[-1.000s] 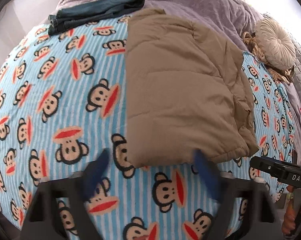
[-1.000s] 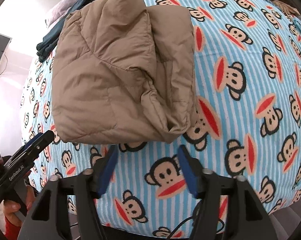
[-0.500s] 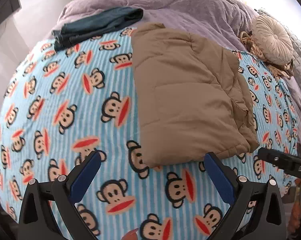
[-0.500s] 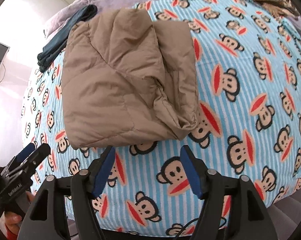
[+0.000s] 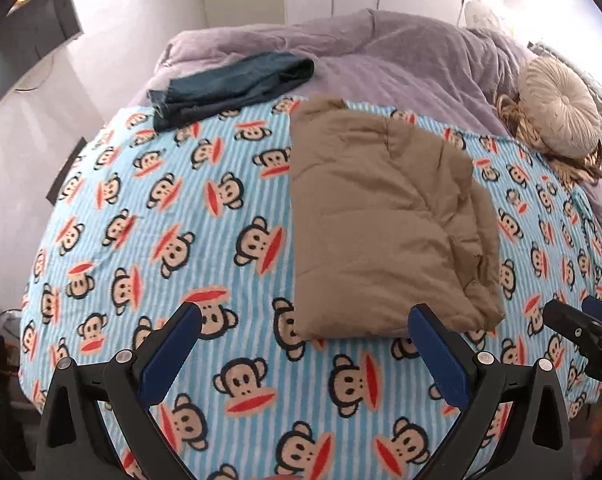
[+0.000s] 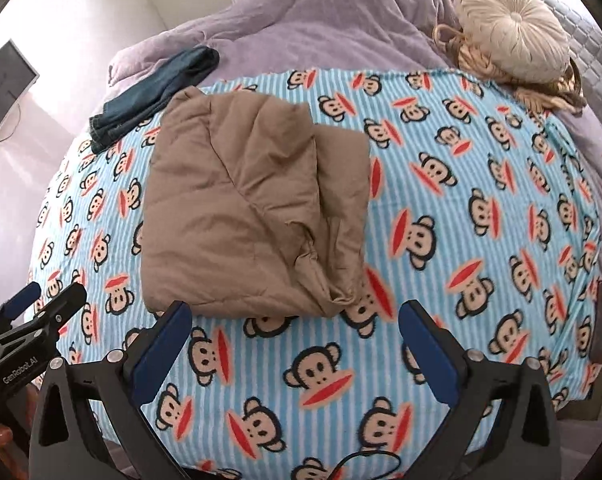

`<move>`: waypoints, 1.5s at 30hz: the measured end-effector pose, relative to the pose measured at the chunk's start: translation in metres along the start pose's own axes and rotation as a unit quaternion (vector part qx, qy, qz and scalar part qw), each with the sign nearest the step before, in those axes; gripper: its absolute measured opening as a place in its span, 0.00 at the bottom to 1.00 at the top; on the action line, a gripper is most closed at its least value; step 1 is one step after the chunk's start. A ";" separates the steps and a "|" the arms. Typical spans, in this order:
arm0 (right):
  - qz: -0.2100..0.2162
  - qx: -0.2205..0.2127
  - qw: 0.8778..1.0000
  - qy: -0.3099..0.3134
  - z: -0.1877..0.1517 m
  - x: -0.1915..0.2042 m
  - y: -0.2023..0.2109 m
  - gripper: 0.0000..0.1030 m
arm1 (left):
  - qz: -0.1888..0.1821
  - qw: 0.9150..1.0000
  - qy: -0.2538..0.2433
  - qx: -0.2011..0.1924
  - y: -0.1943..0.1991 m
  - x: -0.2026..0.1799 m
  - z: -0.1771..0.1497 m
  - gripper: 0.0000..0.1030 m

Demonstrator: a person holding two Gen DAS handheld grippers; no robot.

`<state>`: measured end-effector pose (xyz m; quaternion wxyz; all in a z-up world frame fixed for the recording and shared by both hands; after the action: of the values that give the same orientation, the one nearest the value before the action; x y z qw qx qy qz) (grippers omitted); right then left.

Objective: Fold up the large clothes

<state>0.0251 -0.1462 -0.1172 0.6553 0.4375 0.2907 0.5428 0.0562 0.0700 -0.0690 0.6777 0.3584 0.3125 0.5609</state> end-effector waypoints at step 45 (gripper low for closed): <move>0.002 -0.034 0.999 0.011 0.017 -0.011 0.042 1.00 | 0.031 0.999 0.012 -0.020 0.049 -0.023 0.015 1.00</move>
<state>0.0181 -0.1598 -0.0737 0.6657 0.4090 0.2786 0.5585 0.0377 0.0507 -0.0192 0.6635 0.3473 0.2978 0.5920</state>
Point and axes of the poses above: each gripper's, at about its wrist camera, not at the fingertips, and y roughly against the way its jaws point, x to its left, z to its top, the point moved 8 cm from there along -y, roughly the way its jaws point, and after that the axes turned 4 degrees about -x, right-handed, at the moved point
